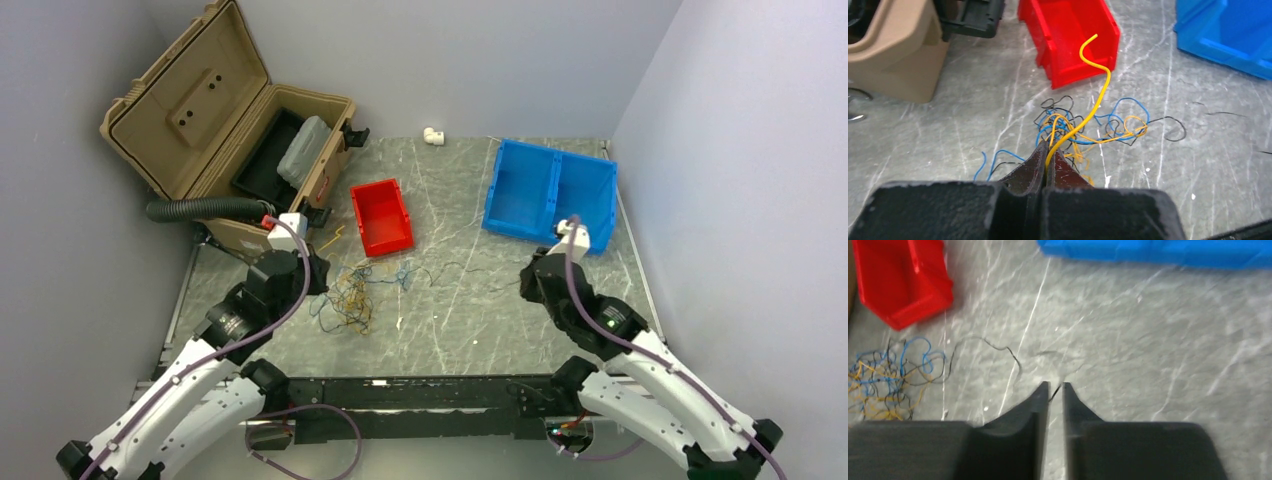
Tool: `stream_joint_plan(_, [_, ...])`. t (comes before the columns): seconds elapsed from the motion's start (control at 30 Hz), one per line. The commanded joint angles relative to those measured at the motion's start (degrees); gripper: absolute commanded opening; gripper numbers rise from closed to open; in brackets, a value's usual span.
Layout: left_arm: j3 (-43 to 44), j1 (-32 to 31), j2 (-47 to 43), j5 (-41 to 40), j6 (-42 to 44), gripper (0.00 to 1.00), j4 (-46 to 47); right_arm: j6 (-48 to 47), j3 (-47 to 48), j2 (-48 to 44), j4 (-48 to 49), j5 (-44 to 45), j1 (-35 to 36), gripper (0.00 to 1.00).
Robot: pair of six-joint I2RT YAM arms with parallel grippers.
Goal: Untangle the cables
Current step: Untie the cable.
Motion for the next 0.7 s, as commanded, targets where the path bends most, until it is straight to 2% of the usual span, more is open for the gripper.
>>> stream_joint_plan(0.0, [-0.7, 0.2, 0.9, 6.7, 3.5, 0.00, 6.2, -6.1, -3.8, 4.0, 5.6, -11.8, 0.1, 0.31])
stream_joint_plan(0.07, [-1.8, 0.2, 1.1, 8.4, 3.8, 0.00, 7.8, -7.9, -5.1, 5.8, 8.2, -15.1, 0.1, 0.52])
stream_joint_plan(0.1, [-2.2, 0.2, 1.1, 9.2, 3.9, 0.00, 8.4, -9.5, -5.4, 6.8, 10.0, -17.3, 0.1, 0.59])
stream_joint_plan(0.2, [-2.9, 0.1, 1.2, 10.1, 4.1, 0.00, 9.4, -13.6, -5.1, 11.2, 16.2, -25.3, 0.1, 0.68])
stream_joint_plan(0.3, [-2.8, 0.1, 1.0, 10.1, 4.7, 0.00, 9.3, -18.1, -4.4, 16.4, 24.3, -35.0, 0.1, 0.71])
stream_joint_plan(0.37, [-2.8, 0.2, 0.8, 9.9, 4.9, 0.00, 9.1, -19.8, -3.8, 20.3, 28.8, -38.1, 0.1, 0.72])
stream_joint_plan(0.47, [-3.0, 0.1, 0.1, 9.6, 5.0, 0.00, 8.6, -22.1, -1.5, 26.9, 33.5, -39.9, 0.1, 0.74])
stream_joint_plan(0.67, [-3.4, 0.2, -1.0, 9.3, 5.2, 0.00, 8.1, -21.5, 5.7, 37.4, 36.0, -39.2, 0.1, 0.74])
